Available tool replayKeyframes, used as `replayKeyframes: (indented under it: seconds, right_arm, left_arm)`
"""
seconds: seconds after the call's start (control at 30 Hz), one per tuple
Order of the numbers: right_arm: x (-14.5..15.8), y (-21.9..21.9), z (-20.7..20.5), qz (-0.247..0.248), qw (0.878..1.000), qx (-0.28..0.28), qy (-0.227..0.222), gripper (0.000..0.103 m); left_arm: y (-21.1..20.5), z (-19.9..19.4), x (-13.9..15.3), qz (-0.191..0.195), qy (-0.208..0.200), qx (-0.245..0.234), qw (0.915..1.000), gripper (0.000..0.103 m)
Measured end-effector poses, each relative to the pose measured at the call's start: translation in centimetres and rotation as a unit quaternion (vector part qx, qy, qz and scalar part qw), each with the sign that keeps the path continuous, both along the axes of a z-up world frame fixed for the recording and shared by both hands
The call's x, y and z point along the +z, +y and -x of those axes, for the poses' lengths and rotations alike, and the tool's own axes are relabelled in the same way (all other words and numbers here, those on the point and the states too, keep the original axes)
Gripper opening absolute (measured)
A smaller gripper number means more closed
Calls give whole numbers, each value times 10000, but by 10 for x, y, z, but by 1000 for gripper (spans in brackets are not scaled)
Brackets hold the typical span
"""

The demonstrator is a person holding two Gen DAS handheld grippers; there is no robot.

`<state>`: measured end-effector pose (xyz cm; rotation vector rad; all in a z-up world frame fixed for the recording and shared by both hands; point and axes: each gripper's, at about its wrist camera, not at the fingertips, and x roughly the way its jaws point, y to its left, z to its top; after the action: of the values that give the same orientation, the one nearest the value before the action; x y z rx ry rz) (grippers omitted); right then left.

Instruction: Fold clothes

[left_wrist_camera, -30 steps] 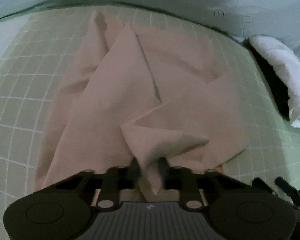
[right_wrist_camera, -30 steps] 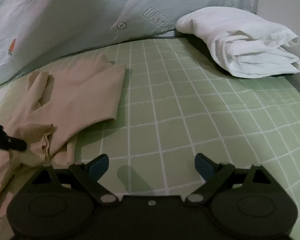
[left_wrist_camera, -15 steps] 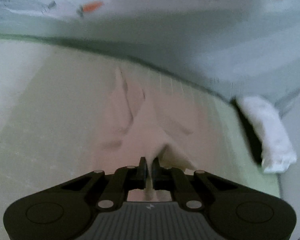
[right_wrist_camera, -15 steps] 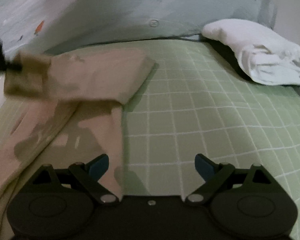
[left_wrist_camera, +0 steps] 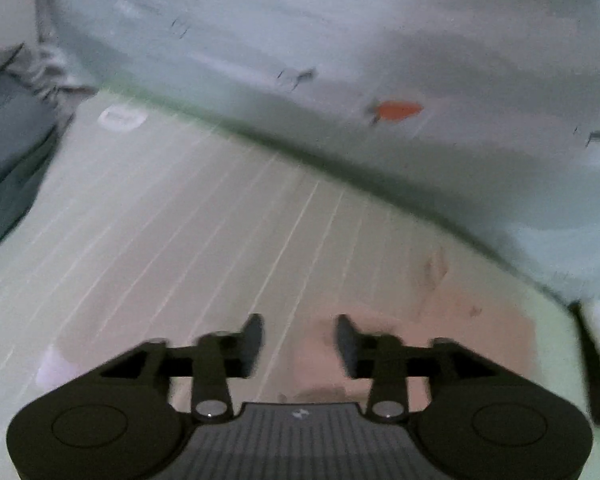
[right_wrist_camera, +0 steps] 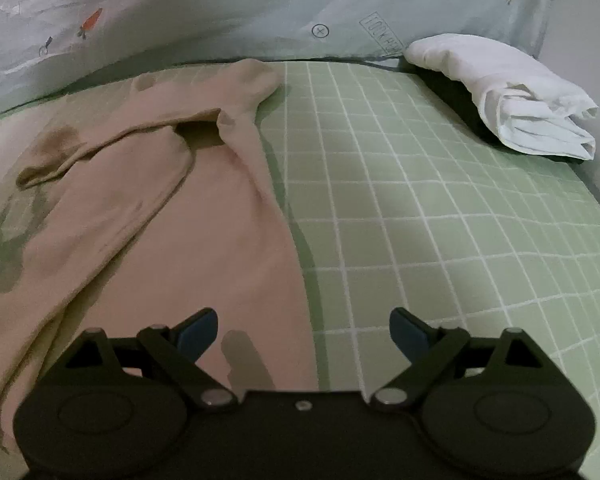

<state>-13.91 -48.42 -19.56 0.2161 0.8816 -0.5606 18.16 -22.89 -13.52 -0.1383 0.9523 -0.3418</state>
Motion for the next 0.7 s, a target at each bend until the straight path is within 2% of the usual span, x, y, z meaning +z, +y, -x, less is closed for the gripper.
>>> replayKeyframes:
  seconds: [0.03,0.13,0.23,0.3,0.43,0.47,0.5,0.7]
  right_arm:
    - [0,1,1,28,10000,-32,10,94]
    - [-1,4,3,23,9999,-104,24,91]
    - [-4,2,5,-161,9998,-131,4,77]
    - [-6,1,6,-283,9995,-150,-9,61]
    - [-10,0,7,-516,9986,-57,-70,38]
    - [-10,1,7,-549,9984,19,-107,25]
    - [-9,3,6,-524,9985,98,-107,7]
    - [7,18,8,-247,9982,464,-293,5]
  left_arm:
    - [7,7,-6,-3,105,-32,9999,59]
    - [10,32,-29,-72,535,-353,9979,64]
    - [2,69,-46,-165,872,-808,9928,65]
    - [-4,93,-54,-190,1010,-1084,9888,65]
    - [-16,130,-69,-470,1103,-1625,9794,65]
    - [-17,135,-71,-551,1084,-1697,9780,65]
    - [-18,142,-72,-619,1056,-1753,9769,65]
    - [-21,158,-82,-906,909,-1960,9722,65]
